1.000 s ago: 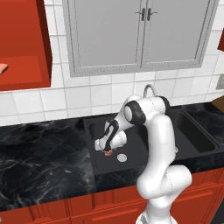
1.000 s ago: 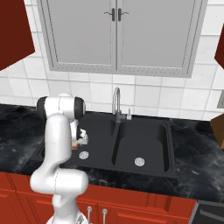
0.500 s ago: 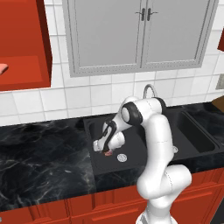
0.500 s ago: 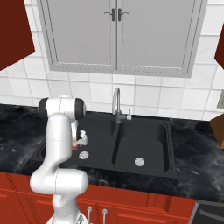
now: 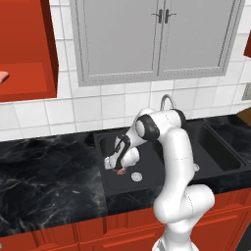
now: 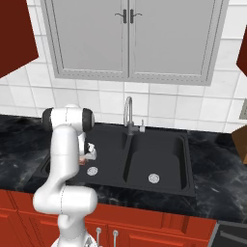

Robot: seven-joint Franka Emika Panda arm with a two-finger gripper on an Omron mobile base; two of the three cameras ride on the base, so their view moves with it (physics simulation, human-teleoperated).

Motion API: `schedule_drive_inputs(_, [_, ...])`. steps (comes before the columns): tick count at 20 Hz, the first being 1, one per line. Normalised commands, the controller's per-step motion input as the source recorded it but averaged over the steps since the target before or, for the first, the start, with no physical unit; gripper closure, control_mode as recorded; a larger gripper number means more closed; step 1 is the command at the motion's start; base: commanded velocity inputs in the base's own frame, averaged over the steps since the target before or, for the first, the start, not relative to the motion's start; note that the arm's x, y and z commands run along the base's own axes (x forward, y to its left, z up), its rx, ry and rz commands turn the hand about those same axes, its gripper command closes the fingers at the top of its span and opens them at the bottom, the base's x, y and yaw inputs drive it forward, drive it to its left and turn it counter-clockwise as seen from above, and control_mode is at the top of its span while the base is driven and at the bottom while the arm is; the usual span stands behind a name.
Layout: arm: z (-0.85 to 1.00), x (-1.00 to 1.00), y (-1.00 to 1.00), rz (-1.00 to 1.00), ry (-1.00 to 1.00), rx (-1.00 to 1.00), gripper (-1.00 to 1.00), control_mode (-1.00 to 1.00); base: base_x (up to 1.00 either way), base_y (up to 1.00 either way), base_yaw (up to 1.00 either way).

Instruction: Pick up the bar soap and bar soap from the sink, and place them back in the cabinet, and close the cabinet door.

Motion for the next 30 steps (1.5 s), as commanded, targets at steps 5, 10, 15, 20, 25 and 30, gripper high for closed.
schedule_drive_inputs(5, [0.26,0.00,-0.02,0.00,0.00,0.00,1.00,-1.00,0.00,0.00,0.00])
schedule_drive_inputs(10, [0.94,0.01,-0.04,0.00,0.00,0.00,1.00,-1.00,0.00,0.00,0.00])
schedule_drive_inputs(15, [1.00,0.00,-0.05,0.00,0.00,0.00,1.00,-1.00,0.00,0.00,0.00])
schedule_drive_inputs(20, [0.96,0.00,-0.10,0.00,0.00,0.00,1.00,-1.00,0.00,0.00,0.00])
schedule_drive_inputs(25, [0.90,-0.03,-0.15,0.00,0.00,0.00,1.00,-1.00,0.00,0.00,0.00])
schedule_drive_inputs(30, [0.79,-0.17,-0.15,0.00,0.00,0.00,1.00,-1.00,0.00,0.00,0.00])
